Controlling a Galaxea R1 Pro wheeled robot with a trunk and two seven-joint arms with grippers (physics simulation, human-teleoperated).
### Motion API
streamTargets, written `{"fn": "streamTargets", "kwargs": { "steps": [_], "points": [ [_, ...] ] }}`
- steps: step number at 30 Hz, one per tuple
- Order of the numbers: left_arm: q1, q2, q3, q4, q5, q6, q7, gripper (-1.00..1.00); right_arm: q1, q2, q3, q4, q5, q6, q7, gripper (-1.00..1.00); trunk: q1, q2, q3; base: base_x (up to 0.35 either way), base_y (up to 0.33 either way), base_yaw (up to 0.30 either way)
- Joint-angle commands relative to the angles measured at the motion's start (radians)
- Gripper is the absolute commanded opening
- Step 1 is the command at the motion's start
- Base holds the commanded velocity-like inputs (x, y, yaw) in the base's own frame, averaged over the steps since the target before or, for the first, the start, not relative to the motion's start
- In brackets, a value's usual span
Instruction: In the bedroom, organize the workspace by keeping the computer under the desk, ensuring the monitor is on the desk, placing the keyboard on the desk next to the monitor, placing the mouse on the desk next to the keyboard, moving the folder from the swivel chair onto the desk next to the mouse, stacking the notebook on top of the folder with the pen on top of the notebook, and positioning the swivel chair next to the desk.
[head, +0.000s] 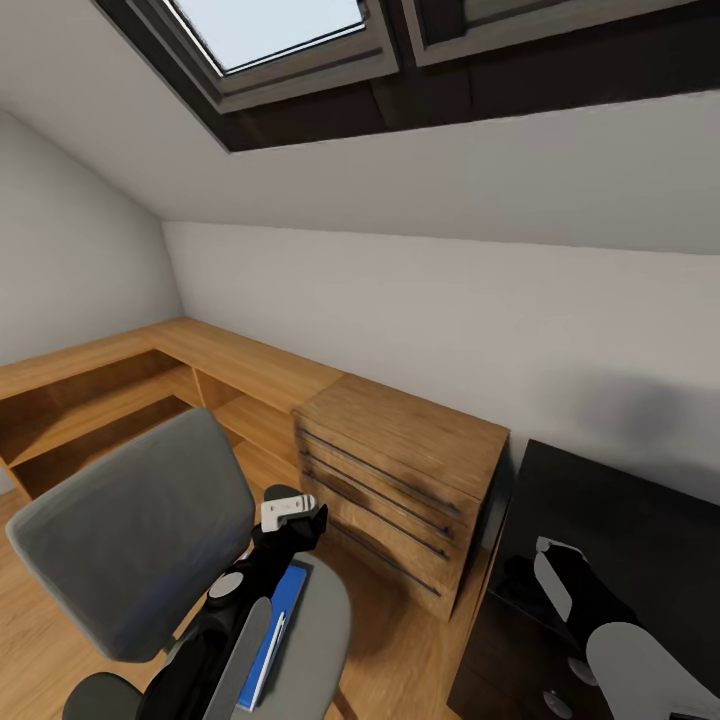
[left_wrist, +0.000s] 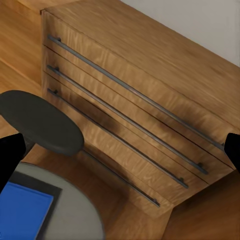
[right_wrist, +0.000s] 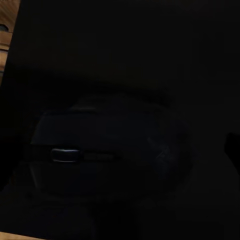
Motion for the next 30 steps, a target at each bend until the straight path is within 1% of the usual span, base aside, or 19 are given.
{"fn": "streamTargets", "kwargs": {
  "steps": [1, 12, 14, 21, 22, 23, 24, 30],
  "points": [
    [-0.001, 0.000, -0.002, -0.002, 0.010, 0.003, 0.009, 1.00, 0.000, 0.000, 0.000, -0.002, -0.011, 0.003, -0.007, 1.00, 0.000, -0.001, -0.001, 0.000, 0.000, 0.000],
    [-0.001, 0.001, -0.001, -0.001, 0.009, 0.005, 0.010, 1.00, 0.000, -0.001, -0.001, -0.016, -0.011, -0.001, -0.006, 1.00, -0.042, 0.076, 0.033, 0.000, 0.000, 0.000],
    [-0.001, 0.001, -0.001, 0.000, 0.009, 0.005, 0.010, 1.00, 0.000, -0.001, -0.002, -0.043, -0.011, -0.002, -0.007, 1.00, -0.050, 0.090, 0.039, 0.000, 0.000, 0.000],
    [-0.001, 0.001, -0.001, 0.000, 0.009, 0.005, 0.010, 1.00, 0.007, 0.004, -0.005, -0.209, -0.012, 0.009, -0.008, 1.00, -0.077, 0.139, 0.061, 0.000, 0.000, 0.000],
    [-0.001, 0.001, -0.001, 0.000, 0.009, 0.005, 0.010, 1.00, 0.010, 0.005, -0.006, -0.248, -0.015, 0.020, -0.008, 1.00, -0.080, 0.146, 0.064, 0.000, 0.000, 0.000],
    [-0.001, 0.001, -0.001, 0.000, 0.009, 0.006, 0.010, 1.00, 0.013, 0.006, -0.006, -0.267, -0.016, 0.028, -0.008, 1.00, -0.084, 0.153, 0.068, 0.000, 0.000, 0.000],
    [-0.001, 0.002, -0.001, 0.001, 0.009, 0.026, 0.010, 1.00, 0.048, 0.024, -0.008, -0.360, -0.019, 0.077, -0.008, 1.00, -0.084, 0.153, 0.068, 0.000, 0.000, 0.000],
    [-0.001, 0.013, -0.001, 0.002, 0.011, 0.034, 0.009, 1.00, 0.058, 0.031, -0.008, -0.382, -0.021, 0.088, -0.008, 1.00, -0.084, 0.153, 0.068, 0.000, 0.000, 0.000]
  ]
}}
